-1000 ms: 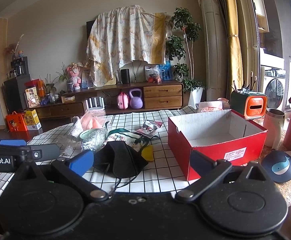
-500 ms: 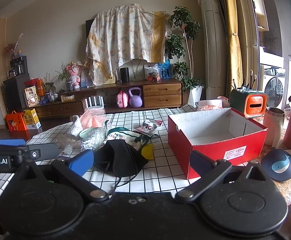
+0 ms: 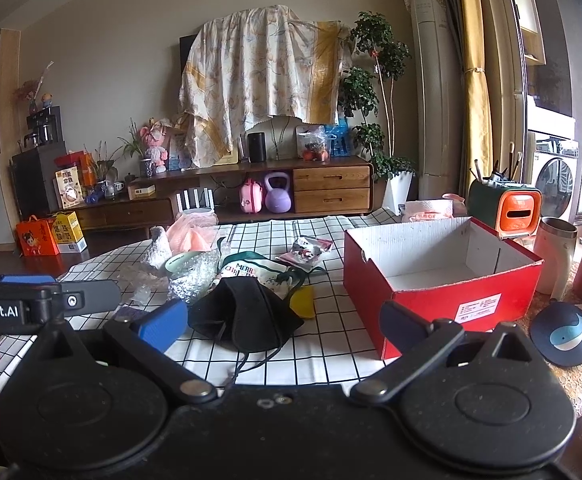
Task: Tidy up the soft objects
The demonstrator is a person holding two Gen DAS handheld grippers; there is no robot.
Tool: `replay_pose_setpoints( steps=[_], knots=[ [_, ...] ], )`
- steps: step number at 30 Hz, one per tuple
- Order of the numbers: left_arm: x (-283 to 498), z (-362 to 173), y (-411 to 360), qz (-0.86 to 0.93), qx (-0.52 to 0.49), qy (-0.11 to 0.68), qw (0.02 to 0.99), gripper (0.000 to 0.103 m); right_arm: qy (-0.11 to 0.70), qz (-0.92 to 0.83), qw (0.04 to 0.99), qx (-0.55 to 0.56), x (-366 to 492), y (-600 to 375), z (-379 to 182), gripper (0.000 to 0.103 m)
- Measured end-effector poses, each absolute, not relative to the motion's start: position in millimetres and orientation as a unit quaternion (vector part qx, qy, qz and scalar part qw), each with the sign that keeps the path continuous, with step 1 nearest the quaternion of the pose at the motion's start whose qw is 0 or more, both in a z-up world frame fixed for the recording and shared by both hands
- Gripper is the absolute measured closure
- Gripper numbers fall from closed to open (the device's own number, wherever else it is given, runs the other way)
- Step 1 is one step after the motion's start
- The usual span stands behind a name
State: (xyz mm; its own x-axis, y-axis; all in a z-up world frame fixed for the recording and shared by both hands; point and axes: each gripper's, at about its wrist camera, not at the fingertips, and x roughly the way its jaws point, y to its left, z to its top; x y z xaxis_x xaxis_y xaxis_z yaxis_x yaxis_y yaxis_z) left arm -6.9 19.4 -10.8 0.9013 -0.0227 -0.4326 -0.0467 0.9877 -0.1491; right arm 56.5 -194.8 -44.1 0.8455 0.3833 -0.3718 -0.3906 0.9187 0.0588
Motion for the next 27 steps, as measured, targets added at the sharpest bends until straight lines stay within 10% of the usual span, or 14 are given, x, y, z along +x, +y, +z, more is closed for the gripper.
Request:
replay_pose_setpoints(
  steps=[27],
  knots=[
    [55,-68,113,0.107,-0.094,0.272,0.952,0.000,0.243,0.266,0.931,-0.064,119,-151,-69,0.004]
  ],
)
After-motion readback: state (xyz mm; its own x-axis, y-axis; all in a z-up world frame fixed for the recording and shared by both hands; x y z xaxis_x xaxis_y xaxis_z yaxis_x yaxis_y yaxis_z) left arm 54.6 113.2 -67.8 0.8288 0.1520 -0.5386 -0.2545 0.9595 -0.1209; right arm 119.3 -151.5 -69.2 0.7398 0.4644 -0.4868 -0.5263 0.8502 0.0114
